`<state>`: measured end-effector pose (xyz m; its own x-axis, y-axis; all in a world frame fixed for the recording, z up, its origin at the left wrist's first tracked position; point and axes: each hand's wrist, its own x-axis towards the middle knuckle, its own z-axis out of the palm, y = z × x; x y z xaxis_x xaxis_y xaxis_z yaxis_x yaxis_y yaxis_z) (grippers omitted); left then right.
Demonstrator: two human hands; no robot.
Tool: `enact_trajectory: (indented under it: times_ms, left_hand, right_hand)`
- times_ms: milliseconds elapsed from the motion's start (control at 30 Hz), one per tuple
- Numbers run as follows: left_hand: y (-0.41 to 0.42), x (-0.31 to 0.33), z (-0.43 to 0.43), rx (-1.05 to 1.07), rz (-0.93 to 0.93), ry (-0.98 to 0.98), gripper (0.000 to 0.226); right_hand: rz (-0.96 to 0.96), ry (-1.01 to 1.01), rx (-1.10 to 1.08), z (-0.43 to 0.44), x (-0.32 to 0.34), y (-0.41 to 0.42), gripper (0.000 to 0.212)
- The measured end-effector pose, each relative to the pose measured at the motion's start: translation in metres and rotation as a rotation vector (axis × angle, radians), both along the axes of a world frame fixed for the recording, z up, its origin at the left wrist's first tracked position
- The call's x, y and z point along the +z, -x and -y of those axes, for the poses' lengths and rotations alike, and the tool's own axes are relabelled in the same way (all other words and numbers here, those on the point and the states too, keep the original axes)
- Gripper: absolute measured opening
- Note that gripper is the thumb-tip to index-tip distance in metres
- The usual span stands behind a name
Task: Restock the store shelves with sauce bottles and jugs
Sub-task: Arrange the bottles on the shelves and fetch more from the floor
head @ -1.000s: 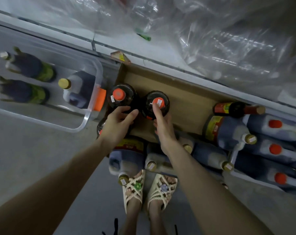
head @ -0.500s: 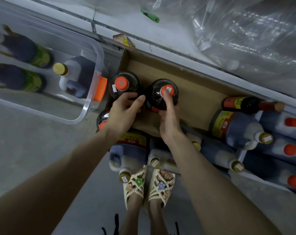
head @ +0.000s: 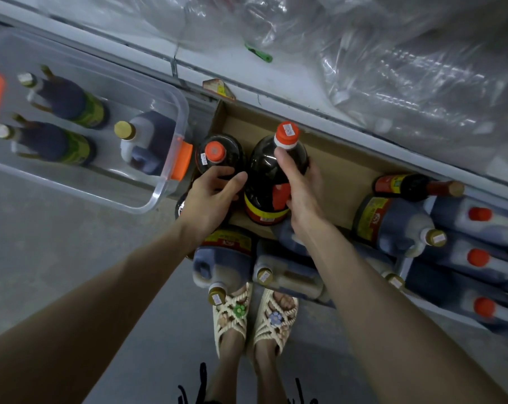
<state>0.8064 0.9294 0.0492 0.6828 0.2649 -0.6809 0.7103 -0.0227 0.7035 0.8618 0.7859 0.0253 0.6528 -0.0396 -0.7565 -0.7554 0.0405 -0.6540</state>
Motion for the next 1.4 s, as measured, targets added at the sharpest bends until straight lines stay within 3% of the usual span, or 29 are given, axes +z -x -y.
enact_trajectory:
  times_ms: [233,367,567,667,833,1033,1167,1300,1400]
  left_hand:
    - [-0.003,0.087,-0.008,-0.052,0.076,0.003,0.037]
    - [-0.007,0.157,-0.014,-0.166,0.13,0.028,0.07]
    - [-0.022,0.285,-0.01,-0.279,0.314,0.087,0.083]
    - [-0.034,0.37,-0.006,-0.39,0.423,0.08,0.089]
    - [-0.041,0.524,0.006,-0.438,0.609,0.109,0.068]
    - [-0.044,0.676,0.006,-0.434,0.811,0.066,0.033]
    - [-0.04,0.737,-0.003,-0.408,0.904,0.043,0.049]
    - [-0.045,0.766,-0.023,-0.37,0.929,0.049,0.04]
    - [-0.055,0.774,-0.045,-0.37,0.93,0.053,0.027]
  right_hand:
    - [0.133,-0.001,0.132,0.001,0.109,-0.01,0.025]
    - [0.208,-0.01,0.202,0.012,0.2,-0.022,0.024]
    - [0.352,-0.067,0.263,0.033,0.356,-0.041,0.039]
    - [0.425,-0.094,0.329,0.045,0.448,-0.047,0.058]
    - [0.61,-0.132,0.421,0.055,0.611,-0.047,0.055]
    - [0.794,-0.114,0.501,0.056,0.763,-0.041,0.098]
    - [0.889,-0.156,0.535,0.049,0.822,-0.036,0.076]
    - [0.961,-0.196,0.578,0.029,0.854,-0.032,0.033]
    - [1.031,-0.184,0.562,0.005,0.864,-0.035,0.029]
